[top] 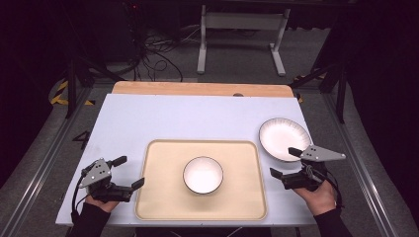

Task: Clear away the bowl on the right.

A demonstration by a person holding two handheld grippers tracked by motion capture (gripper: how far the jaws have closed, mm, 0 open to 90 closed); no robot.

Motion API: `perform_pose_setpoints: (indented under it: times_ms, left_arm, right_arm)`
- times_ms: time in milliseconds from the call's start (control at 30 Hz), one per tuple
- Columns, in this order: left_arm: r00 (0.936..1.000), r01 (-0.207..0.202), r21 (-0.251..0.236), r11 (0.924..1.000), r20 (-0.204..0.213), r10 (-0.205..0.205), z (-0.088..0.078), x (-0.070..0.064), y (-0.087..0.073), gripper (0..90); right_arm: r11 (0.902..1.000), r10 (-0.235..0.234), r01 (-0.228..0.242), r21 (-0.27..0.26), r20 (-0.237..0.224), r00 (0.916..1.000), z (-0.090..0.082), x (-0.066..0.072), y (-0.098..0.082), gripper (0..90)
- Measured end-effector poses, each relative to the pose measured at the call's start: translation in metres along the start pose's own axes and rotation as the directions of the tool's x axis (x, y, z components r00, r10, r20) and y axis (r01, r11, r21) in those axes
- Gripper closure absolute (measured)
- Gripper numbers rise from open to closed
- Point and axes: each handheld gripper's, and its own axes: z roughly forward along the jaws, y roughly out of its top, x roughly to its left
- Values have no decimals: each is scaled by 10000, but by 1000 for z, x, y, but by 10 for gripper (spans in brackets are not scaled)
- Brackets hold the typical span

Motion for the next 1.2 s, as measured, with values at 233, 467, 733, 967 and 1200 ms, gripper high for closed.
perform_pose_setpoints:
  times_ms: [233,467,733,967,1200]
  left_arm:
    - [10000,-3,9,10000,-18,3,0,0,0,0]
    - [10000,22,-4,10000,-12,-22,0,0,0,0]
    - [10000,-41,-26,10000,-3,41,0,0,0,0]
    - [10000,-63,-27,10000,-10,63,0,0,0,1]
    - [10000,-38,18,10000,19,38,0,-1,0,1]
  right_arm:
    - [9978,191,-160,-638,477,9987,-3,-7,-21,0]
    - [9930,497,-407,-1112,787,9957,-2,-12,-38,0]
    - [9822,872,-642,-1765,1260,9882,1,-14,-51,0]
    - [9830,596,-330,-1805,1435,9879,3,-8,-53,0]
    - [9884,243,-7,-1520,1533,9879,8,-5,-54,0]
